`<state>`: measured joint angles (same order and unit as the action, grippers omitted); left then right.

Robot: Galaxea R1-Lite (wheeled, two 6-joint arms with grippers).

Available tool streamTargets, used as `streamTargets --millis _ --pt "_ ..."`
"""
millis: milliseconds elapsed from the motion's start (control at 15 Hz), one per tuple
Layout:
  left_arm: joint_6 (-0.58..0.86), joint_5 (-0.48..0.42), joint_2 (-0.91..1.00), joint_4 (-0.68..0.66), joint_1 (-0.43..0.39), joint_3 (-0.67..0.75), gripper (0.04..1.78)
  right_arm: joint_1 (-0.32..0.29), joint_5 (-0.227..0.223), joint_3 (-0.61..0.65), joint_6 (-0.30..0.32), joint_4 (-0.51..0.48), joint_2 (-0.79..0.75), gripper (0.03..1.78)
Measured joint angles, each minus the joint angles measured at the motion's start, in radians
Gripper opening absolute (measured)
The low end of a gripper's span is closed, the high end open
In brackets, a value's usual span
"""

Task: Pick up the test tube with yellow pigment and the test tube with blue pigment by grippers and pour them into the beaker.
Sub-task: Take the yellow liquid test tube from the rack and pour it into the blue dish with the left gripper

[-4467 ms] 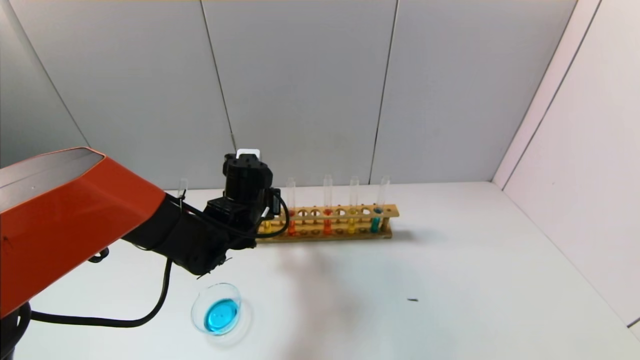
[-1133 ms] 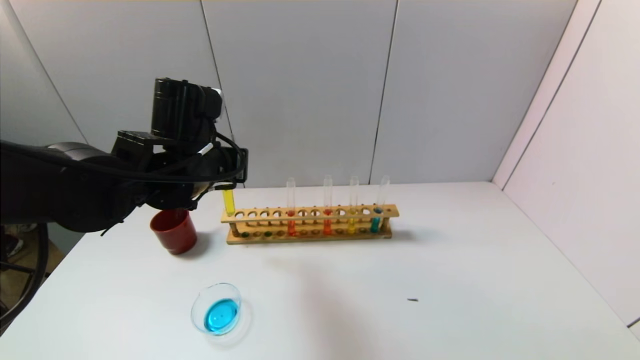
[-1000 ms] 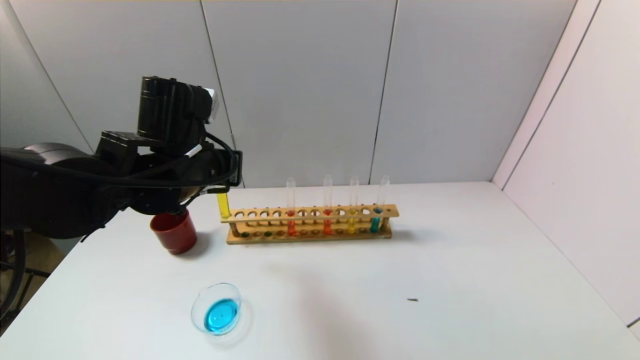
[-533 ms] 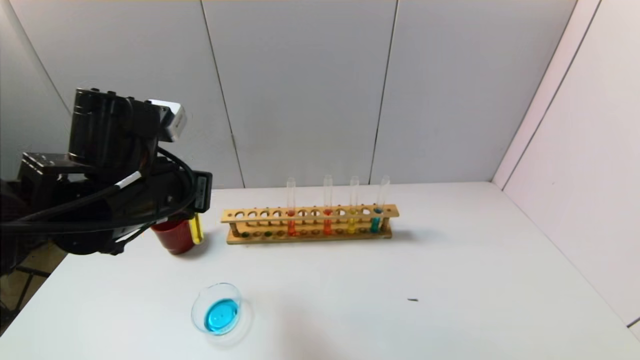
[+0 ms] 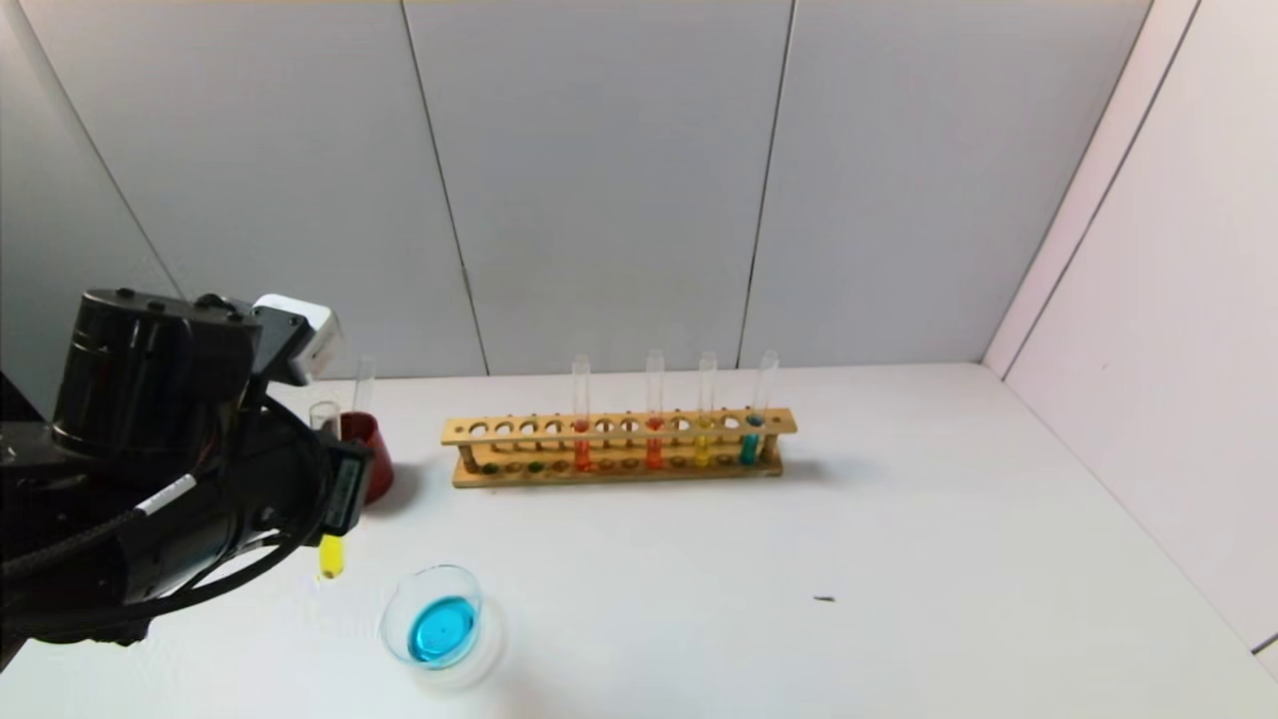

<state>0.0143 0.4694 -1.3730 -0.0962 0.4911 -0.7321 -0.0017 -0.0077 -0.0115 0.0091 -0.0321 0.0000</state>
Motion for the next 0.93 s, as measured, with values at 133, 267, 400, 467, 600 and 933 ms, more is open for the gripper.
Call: streamTargets --millis 133,267,400,467,600,933 --pt "-0.070 -0.016 0.004 0.001 -0.018 0.037 0.32 0.000 0.000 0.000 0.000 0.000 0.000 1.70" --pt "-0.121 -0.014 -0.008 0.004 -0.025 0.065 0.32 0.000 0.000 0.000 0.000 0.000 0.000 1.70" --pt "-0.148 -0.009 -0.032 0.023 -0.033 0.081 0.32 0.000 0.000 0.000 0.000 0.000 0.000 1.70" --pt "-0.183 -0.008 -0.041 0.042 -0.041 0.085 0.32 0.000 0.000 0.000 0.000 0.000 0.000 1.70" --pt "-0.244 -0.007 -0.062 0.058 -0.050 0.090 0.32 0.000 0.000 0.000 0.000 0.000 0.000 1.70" --pt "-0.390 -0.006 -0.101 0.086 -0.056 0.097 0.32 0.000 0.000 0.000 0.000 0.000 0.000 1.70"
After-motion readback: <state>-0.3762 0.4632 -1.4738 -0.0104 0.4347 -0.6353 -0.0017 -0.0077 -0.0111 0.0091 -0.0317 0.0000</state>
